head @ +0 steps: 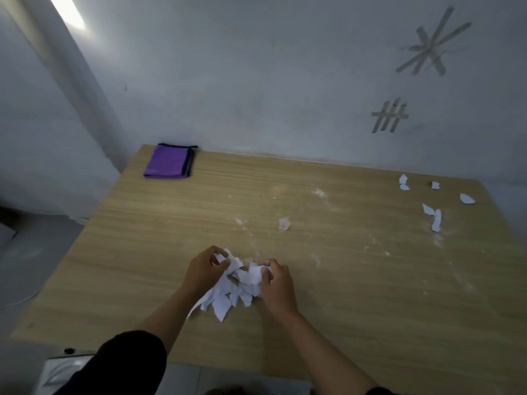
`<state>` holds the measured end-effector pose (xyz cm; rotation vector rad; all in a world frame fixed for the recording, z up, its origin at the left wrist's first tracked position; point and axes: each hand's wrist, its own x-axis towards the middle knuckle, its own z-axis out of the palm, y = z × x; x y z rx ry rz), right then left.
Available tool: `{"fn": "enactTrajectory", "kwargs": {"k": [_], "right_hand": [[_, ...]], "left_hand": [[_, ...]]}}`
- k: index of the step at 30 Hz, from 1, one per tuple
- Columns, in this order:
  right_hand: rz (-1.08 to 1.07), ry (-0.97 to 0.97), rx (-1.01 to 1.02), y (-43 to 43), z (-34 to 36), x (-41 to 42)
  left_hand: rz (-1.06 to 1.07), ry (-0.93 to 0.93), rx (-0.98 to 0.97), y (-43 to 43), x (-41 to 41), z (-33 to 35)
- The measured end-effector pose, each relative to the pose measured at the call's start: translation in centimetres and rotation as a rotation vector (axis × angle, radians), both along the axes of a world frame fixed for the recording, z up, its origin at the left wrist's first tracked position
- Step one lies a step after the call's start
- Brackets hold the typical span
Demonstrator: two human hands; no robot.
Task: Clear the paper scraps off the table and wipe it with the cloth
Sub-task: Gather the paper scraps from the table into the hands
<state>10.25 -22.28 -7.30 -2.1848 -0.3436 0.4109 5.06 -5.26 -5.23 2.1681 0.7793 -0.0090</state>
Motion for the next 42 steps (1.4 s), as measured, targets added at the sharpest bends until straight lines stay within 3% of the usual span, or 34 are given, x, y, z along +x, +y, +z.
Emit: {"fn": "enactTrajectory", "kwargs": {"k": [8, 14, 19, 23, 28, 39, 42], "right_hand": [[0.067, -0.187, -0.194, 0.7, -1.0, 0.2], [-0.118, -0.302, -0.134, 0.3, -0.8, 1.2], [-0.191, -0.344, -0.171, -2.3, -0.8, 3.3], [-0.208, -0.297, -0.225, -6.0, -0.7, 6.7], [-0.253, -0.290, -0.247, -12.3, -0.4, 12.7], [-0.669, -0.239, -0.256, -28.4, -0.6, 28.6], [-0.692, -0.169, -0.250, -30.7, -1.3, 32.2]], "left_hand": [[0.048, 0.016, 0.044, 0.6, -0.6, -0.9], [0.089, 0.062, 0.186, 0.0, 2.0, -1.0], [0.004, -0.019, 0.277, -3.5, 6.2, -0.8], [-0.139, -0.136, 0.245, -8.1, 10.5, -0.9], [-0.262, -0.126, 0.205, -14.2, 16.3, -1.1], [-0.467, -0.138, 0.185, -26.0, 32.0, -1.6], [-0.541, -0.148, 0.200, -28.8, 35.5, -1.5]]}}
